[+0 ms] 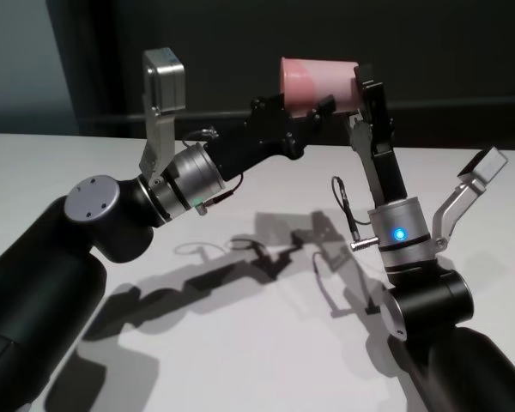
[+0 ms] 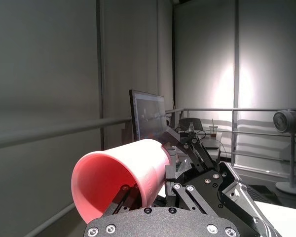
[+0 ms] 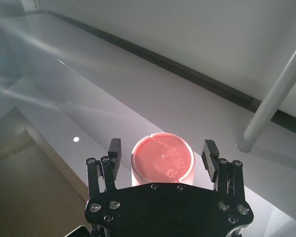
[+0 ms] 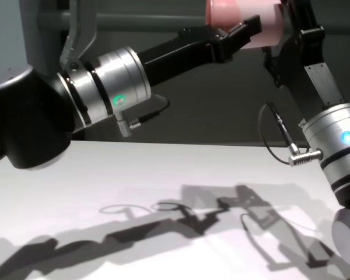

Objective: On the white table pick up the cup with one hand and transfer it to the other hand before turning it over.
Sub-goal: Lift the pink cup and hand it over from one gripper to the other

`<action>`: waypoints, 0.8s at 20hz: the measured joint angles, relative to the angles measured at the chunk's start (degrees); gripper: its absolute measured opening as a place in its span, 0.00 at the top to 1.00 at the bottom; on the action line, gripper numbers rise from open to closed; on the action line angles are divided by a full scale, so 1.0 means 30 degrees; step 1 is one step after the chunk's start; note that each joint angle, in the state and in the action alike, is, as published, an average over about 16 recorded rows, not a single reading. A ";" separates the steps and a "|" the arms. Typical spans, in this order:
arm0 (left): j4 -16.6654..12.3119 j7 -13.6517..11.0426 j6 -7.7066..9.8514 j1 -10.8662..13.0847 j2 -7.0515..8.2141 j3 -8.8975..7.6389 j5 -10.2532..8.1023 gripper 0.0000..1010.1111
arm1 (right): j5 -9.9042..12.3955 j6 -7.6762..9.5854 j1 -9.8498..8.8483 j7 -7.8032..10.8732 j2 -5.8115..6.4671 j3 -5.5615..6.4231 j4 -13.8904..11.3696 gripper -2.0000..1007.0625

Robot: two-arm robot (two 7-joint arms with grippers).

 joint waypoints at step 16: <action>0.0000 0.0000 0.0000 0.0000 0.0000 0.0000 0.0000 0.80 | 0.0434 -0.0385 -0.0021 -0.0001 0.0192 -0.0679 -0.0045 0.01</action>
